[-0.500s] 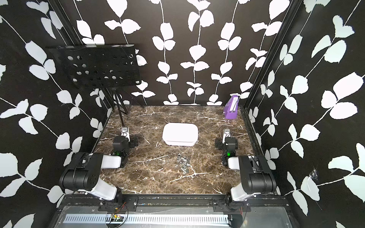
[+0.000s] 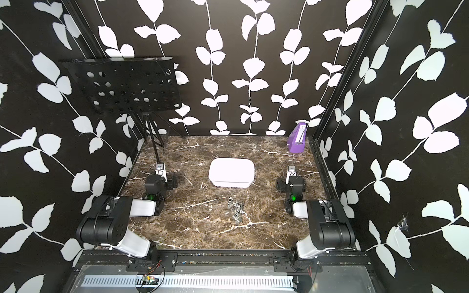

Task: Put the socket on the desktop into the storage box
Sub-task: Pick up the socket head from the center of the board.

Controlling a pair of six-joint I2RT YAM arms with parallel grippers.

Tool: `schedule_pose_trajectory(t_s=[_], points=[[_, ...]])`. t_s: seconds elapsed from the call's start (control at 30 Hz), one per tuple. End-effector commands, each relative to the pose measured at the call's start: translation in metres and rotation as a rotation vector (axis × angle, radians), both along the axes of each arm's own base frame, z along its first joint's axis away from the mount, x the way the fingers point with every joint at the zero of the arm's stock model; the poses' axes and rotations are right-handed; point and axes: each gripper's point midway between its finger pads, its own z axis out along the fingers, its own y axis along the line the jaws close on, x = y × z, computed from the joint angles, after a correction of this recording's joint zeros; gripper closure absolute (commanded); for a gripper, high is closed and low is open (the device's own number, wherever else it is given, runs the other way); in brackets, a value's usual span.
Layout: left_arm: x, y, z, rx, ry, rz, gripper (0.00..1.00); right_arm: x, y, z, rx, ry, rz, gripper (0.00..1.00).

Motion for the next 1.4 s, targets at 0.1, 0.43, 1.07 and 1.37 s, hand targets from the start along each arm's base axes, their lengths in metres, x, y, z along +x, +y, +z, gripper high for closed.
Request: schedule_pose_trajectory(t_s=[0.1,0.43,1.07,1.37], points=[[0.006,-0.001,0.011,0.012,-0.035,0.0,0.01,0.011,0.0,0.017,-0.007,-0.064,-0.008,0.01],[-0.001,0.006,0.038,0.041,-0.043,0.067,0.01,-0.006,-0.012,0.062,0.01,-0.025,-0.116,0.01],[-0.041,-0.106,0.131,-0.553,0.014,-0.15,0.01,-0.086,0.015,0.161,0.509,-0.038,-0.123,0.01],[-0.099,-0.218,0.094,-0.407,0.308,-0.448,0.1,-0.091,0.105,0.16,0.445,0.136,0.238,0.06]])
